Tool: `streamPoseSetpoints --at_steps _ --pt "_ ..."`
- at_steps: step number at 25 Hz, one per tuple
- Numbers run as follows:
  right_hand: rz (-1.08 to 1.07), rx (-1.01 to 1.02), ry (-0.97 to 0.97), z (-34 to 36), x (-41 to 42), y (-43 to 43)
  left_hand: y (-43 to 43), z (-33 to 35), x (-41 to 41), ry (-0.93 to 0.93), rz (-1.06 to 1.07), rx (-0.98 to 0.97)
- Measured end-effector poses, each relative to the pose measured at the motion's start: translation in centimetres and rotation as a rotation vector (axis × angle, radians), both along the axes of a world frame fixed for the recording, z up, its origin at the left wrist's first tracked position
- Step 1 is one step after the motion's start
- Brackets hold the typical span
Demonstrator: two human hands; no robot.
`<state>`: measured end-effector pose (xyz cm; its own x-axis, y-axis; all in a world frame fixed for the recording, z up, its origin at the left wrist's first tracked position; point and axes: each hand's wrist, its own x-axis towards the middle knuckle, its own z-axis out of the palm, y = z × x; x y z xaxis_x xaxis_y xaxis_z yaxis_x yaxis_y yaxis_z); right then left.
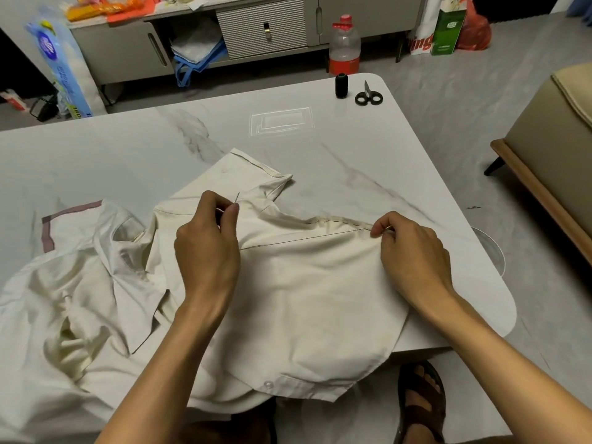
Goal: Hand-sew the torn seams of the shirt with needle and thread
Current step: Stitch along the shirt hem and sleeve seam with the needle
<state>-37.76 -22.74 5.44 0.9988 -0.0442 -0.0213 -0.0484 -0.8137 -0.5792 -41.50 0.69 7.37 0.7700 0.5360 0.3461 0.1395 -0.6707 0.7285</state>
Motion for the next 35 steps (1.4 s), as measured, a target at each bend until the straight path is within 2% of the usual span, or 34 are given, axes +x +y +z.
streamPoseSetpoints --at_steps 1,4,6,8,11,13,16,20,25,30,35 --pt "0.006 -0.046 -0.058 -0.1 0.1 0.0 -0.1 0.1 0.1 -0.002 -0.059 -0.178" --pt "0.102 -0.161 -0.387 -0.9 0.2 0.2 -1.3 0.6 0.1 0.024 -0.216 -0.611" --pt "0.215 0.014 -0.485 -0.9 0.2 0.7 -2.6 0.7 0.0 0.072 -0.313 -0.776" --pt "0.258 0.382 -0.403 -0.1 -0.4 1.4 -4.1 0.6 -0.1 0.129 -0.403 -0.892" --pt "0.247 0.862 -0.118 1.3 -1.3 2.5 -6.1 0.4 -0.1 0.187 -0.489 -1.061" --pt "0.231 1.018 -0.018 1.6 -1.6 2.7 -6.9 0.3 0.1 0.205 -0.511 -1.177" --pt "0.212 1.133 0.086 1.8 -1.7 2.4 -7.6 0.2 0.5 0.23 -0.537 -1.303" --pt "0.198 1.228 0.2 1.8 -1.7 1.9 -8.0 0.2 0.6 0.267 -0.593 -1.337" --pt "0.164 1.272 0.164 2.4 -1.9 1.4 -7.8 1.0 0.2 0.282 -0.692 -1.314" --pt "0.074 1.475 0.174 3.8 -2.3 -0.5 -7.3 1.5 -1.3 0.407 -0.799 -1.133" --pt "0.005 1.517 0.232 3.7 -2.9 -2.6 -7.5 1.3 -2.0 0.517 -0.886 -1.083"
